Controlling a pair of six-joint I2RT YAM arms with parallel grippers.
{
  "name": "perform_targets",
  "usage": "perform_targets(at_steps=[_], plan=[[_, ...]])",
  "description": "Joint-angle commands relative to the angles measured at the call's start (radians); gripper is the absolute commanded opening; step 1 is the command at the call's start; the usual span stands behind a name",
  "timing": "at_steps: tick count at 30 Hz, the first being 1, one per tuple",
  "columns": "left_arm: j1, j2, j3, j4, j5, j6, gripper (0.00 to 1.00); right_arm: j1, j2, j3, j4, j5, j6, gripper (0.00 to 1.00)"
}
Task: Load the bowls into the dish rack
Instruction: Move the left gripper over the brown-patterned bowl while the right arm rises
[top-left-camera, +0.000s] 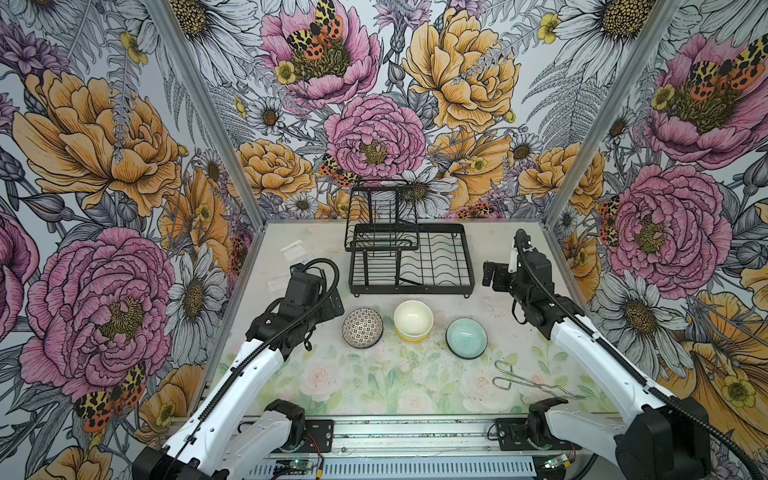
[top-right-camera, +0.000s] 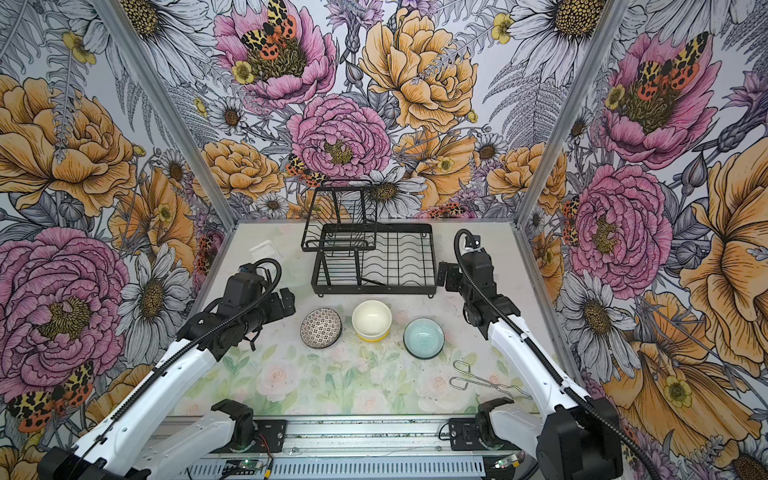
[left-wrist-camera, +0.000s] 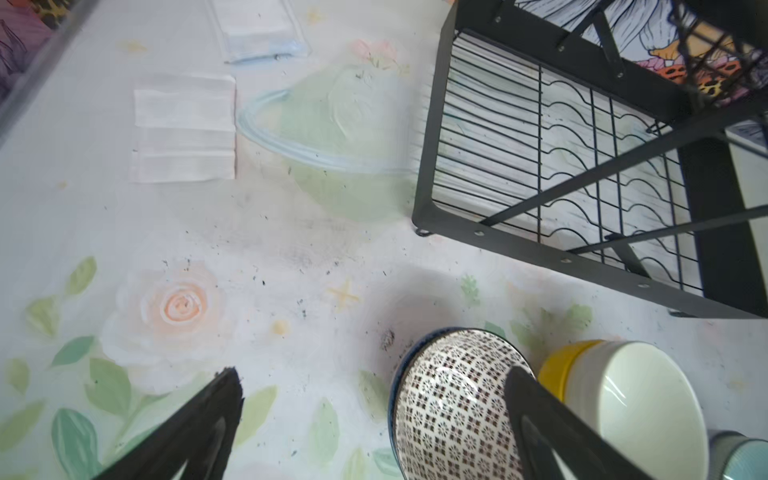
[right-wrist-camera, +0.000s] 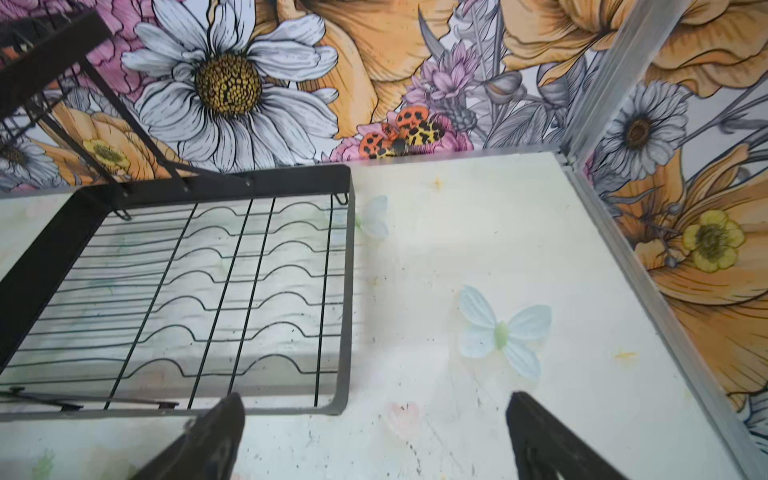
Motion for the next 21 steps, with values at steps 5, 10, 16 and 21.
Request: perform_targets(at_steps=[5,10,16,21], plan=[[-0.075,0.058,-0.01,-0.148,0.182,-0.102,0.96,0.013,0.017,0.0,-0.061,-0.053,0.035,0.99],[-0.099,0.126,-0.012,-0.146,0.192,-0.093,0.89,0.014,0.036,-0.006,-0.062,-0.064,0.033,1.0],[-0.103,0.203,-0.003,-0.144,0.197,-0.082,0.71,0.014,0.058,-0.006,-0.061,-0.077,0.031,0.99],[-0.105,0.229,-0.012,-0.118,0.185,-0.082,0.67,0.016,0.064,-0.006,-0.061,-0.081,0.03,0.99]])
